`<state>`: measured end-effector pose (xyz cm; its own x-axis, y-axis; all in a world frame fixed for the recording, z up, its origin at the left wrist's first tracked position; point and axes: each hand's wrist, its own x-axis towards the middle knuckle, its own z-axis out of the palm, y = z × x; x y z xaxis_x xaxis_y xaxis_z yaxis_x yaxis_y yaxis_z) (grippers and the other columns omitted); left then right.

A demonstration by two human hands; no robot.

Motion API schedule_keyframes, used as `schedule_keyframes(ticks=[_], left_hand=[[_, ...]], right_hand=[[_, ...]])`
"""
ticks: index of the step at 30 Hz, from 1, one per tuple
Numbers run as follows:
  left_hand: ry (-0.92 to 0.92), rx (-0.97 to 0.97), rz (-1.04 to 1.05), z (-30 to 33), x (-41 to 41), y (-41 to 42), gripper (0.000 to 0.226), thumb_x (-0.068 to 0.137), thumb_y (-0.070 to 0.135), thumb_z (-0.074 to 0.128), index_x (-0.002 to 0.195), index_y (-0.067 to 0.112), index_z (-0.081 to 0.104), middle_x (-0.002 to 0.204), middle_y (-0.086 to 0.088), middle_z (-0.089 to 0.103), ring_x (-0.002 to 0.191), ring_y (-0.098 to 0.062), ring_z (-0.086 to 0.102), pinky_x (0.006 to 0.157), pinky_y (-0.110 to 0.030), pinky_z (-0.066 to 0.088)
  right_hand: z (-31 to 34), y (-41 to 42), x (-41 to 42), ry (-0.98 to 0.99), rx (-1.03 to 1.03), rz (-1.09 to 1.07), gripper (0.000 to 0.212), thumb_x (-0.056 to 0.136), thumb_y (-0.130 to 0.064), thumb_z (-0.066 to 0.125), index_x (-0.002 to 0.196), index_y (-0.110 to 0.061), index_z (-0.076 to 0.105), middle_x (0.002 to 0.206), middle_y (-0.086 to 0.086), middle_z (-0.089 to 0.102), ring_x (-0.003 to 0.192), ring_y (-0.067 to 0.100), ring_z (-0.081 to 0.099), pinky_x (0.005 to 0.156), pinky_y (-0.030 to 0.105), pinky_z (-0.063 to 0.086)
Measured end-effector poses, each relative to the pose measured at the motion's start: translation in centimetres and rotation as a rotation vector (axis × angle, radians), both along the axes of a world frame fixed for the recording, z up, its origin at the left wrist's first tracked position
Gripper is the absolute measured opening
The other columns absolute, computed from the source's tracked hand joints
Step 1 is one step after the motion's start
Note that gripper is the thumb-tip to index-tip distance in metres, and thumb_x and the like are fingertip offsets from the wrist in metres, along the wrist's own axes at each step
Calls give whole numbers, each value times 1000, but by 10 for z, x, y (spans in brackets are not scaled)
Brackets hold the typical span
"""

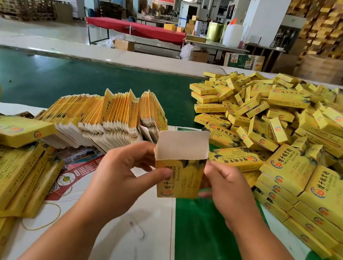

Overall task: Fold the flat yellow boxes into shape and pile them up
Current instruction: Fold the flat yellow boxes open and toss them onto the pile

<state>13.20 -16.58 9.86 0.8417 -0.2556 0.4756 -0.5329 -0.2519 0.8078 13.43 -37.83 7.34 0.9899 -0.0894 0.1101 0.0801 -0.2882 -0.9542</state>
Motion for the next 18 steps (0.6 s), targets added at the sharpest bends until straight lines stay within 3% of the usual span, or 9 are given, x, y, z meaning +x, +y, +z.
schedule_keyframes(ticks=[2,5,8,13,18], left_hand=[[57,38,12,-4,3,-1,21,74,43,71,93,35,72,91,19,74,87,-6,70,75,-23,57],[121,99,11,-11,8,-4,20,74,39,70,92,33,71,90,19,74,85,-5,70,77,-26,57],[91,94,56,-17,10,-6,17,77,31,74,93,35,67,89,20,73,84,-5,69,76,-26,57],[40,-89,151,-21,3,-14,42,68,45,72,102,48,47,99,26,64,87,-4,67,64,-18,58],[-44,32,87,-23,6,-12,24,78,39,66,99,43,57,97,21,65,90,-9,64,66,-26,60]], right_hand=[[5,-5,-2,-217,84,38,23,92,-44,61,95,-24,71,92,-3,75,86,13,71,69,35,61],[5,-9,-5,-363,87,121,24,82,-38,68,103,-29,62,99,-3,73,91,13,70,74,22,57],[-1,-3,-5,-379,-36,143,26,85,-26,73,101,-33,55,97,-7,73,89,11,70,74,16,53],[-1,-1,-6,-394,4,138,26,82,-32,69,104,-34,55,102,-8,74,95,13,71,79,25,58],[-1,2,-6,-476,-151,122,22,89,-31,67,109,-35,59,98,-16,69,91,5,69,75,17,55]])
